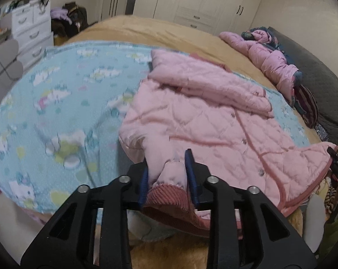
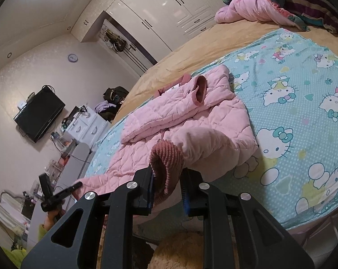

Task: Fold large clothes
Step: 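Lift the gripped hem with both tools and fold it toward the collar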

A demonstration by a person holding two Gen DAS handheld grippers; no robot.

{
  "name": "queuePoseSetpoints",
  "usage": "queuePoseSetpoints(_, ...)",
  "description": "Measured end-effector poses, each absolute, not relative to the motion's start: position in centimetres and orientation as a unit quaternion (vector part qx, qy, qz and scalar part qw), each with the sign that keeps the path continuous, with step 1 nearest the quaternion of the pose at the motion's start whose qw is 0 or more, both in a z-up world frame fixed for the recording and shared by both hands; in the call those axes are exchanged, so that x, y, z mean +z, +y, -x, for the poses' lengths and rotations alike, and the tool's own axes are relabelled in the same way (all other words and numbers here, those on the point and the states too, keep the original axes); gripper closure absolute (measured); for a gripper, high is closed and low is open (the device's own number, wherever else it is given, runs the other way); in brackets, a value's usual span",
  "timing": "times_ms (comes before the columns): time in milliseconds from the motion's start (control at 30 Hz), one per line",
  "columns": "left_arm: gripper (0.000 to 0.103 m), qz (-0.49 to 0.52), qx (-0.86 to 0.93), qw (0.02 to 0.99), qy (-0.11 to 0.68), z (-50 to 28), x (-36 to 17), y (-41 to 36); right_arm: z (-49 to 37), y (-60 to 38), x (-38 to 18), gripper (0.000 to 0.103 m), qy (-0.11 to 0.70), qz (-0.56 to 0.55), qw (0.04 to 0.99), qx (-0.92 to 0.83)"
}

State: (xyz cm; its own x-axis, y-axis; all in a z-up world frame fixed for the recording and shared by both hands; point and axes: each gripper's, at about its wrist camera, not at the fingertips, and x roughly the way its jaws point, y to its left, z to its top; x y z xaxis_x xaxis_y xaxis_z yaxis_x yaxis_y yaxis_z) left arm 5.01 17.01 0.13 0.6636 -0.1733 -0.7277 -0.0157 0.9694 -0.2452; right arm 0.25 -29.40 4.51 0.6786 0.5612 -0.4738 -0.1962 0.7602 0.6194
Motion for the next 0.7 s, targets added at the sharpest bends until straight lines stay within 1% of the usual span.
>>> queuePoseSetpoints(33,0.073,0.119,-0.043,0.9,0.417,-4.7,-0.6,17.2,-0.2,-29.4,4.5,0.085,0.337,-0.27,0.876,0.216)
queuePoseSetpoints(67,0.066,0.123,-0.043,0.894,0.428,-4.4,-1.5,17.4,-0.2,-29.4,4.5,0.085,0.336,-0.27,0.876,0.217)
queuePoseSetpoints(100,0.063,0.126,-0.043,0.89,0.437,-4.2,-2.1,17.6,-0.2,-29.5,4.4,0.085,0.335,-0.271,0.876,0.217)
queuePoseSetpoints(300,0.053,0.171,-0.042,0.857,0.483,-2.0,-6.4,19.4,-0.3,-29.4,4.1,0.085,0.335,-0.275,0.875,0.216)
queuePoseSetpoints(467,0.053,0.19,-0.045,0.846,0.496,-1.2,-8.0,19.7,-0.2,-29.4,4.0,0.085,0.335,-0.281,0.873,0.215)
queuePoseSetpoints(500,0.059,0.193,-0.046,0.846,0.495,-1.2,-8.0,19.7,-0.2,-29.4,4.0,0.085,0.335,-0.282,0.873,0.216)
queuePoseSetpoints(533,0.067,0.195,-0.047,0.847,0.492,-1.3,-7.8,19.6,-0.2,-29.4,4.0,0.085,0.335,-0.281,0.873,0.215)
queuePoseSetpoints(567,0.081,0.197,-0.052,0.849,0.488,-1.4,-7.6,19.4,-0.2,-29.4,4.0,0.085,0.335,-0.281,0.873,0.215)
queuePoseSetpoints(600,0.088,0.194,-0.055,0.853,0.482,-1.4,-7.2,19.2,-0.2,-29.4,4.0,0.085,0.335,-0.281,0.873,0.216)
queuePoseSetpoints(700,0.092,0.171,-0.055,0.874,0.451,-1.8,-4.8,18.6,-0.2,-29.3,4.0,0.085,0.335,-0.279,0.874,0.215)
